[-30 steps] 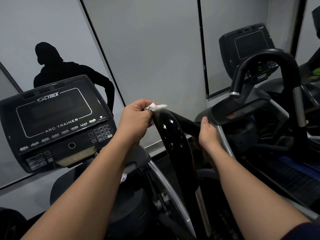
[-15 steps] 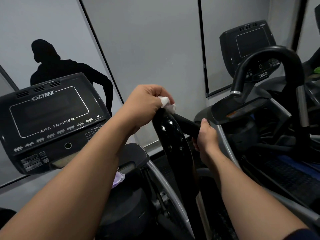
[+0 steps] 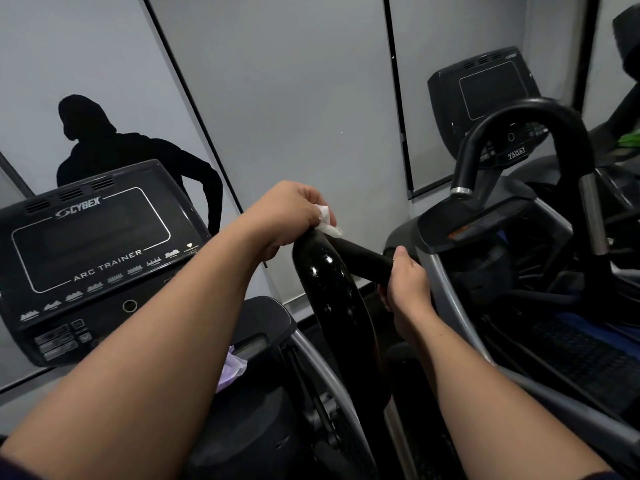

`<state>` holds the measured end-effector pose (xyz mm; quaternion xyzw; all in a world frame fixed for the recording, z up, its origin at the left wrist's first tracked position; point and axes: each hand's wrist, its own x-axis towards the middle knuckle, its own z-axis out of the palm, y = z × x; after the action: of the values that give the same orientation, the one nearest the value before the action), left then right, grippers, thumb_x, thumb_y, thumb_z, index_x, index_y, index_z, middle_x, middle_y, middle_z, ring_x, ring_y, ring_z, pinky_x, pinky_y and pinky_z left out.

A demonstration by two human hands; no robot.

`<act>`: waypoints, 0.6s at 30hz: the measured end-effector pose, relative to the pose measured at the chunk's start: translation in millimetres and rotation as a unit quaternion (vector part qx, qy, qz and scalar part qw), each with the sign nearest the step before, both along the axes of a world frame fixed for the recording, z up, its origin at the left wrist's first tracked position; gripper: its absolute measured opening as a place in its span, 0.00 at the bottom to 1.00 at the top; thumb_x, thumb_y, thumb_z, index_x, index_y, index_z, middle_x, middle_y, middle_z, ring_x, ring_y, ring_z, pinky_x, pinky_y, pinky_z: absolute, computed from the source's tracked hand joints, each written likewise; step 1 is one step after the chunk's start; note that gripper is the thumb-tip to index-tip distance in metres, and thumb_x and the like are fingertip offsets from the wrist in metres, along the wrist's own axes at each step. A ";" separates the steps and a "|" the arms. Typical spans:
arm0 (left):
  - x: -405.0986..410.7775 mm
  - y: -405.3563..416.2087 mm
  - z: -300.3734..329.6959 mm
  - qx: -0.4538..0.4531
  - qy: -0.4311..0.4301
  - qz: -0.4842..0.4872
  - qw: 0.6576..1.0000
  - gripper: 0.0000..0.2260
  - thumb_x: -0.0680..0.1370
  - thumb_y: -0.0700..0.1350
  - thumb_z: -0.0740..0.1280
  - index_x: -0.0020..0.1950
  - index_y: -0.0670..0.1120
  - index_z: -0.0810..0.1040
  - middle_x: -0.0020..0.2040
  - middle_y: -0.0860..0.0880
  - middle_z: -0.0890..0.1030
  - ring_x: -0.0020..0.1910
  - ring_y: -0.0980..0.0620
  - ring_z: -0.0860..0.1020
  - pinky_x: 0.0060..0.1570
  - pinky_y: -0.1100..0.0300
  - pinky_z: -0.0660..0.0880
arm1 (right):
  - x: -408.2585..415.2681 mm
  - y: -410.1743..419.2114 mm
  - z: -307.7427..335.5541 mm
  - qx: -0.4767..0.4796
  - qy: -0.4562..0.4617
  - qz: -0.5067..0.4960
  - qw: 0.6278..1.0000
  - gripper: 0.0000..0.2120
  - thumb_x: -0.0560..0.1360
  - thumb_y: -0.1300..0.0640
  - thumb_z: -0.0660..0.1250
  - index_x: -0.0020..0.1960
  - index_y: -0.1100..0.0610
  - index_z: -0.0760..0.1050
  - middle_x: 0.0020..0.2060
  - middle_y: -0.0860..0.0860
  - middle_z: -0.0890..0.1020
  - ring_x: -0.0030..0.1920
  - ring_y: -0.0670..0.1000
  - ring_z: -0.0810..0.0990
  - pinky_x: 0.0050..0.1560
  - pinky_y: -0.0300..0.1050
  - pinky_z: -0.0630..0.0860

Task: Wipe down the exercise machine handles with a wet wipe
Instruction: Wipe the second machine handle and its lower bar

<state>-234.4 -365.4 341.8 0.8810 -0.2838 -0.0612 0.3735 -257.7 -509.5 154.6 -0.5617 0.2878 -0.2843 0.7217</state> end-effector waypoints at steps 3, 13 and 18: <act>2.1 -6.0 -3.1 0.008 -0.010 0.016 1.000 0.07 0.76 0.33 0.69 0.42 0.42 0.84 0.40 0.45 0.85 0.35 0.51 0.78 0.37 0.63 0.75 | -0.6 0.6 0.4 -0.001 -0.011 -0.007 1.000 0.27 0.75 0.35 0.51 0.44 0.56 0.77 0.37 0.54 0.79 0.40 0.56 0.79 0.44 0.53 0.74; -8.1 -9.0 -0.6 -0.042 -0.036 0.037 0.998 0.11 0.69 0.30 0.65 0.39 0.46 0.78 0.37 0.47 0.78 0.35 0.50 0.74 0.33 0.61 0.71 | -33.2 -6.3 26.5 -0.287 -0.024 -0.092 0.953 0.09 0.82 0.55 0.60 0.44 0.54 0.74 0.42 0.48 0.76 0.46 0.53 0.76 0.44 0.47 0.70; -18.6 -11.8 -2.8 -0.075 -0.031 0.029 0.996 0.11 0.70 0.29 0.64 0.45 0.43 0.80 0.42 0.41 0.83 0.32 0.51 0.79 0.36 0.58 0.76 | -42.0 19.8 80.7 -0.356 -0.184 0.079 0.913 0.17 0.80 0.59 0.65 0.67 0.47 0.77 0.53 0.45 0.78 0.42 0.41 0.77 0.48 0.39 0.75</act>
<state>-252.9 -377.2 339.0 0.8599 -0.2733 -0.0016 0.4311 -299.6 -489.7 235.3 -0.7399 -0.0156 -0.4083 0.5344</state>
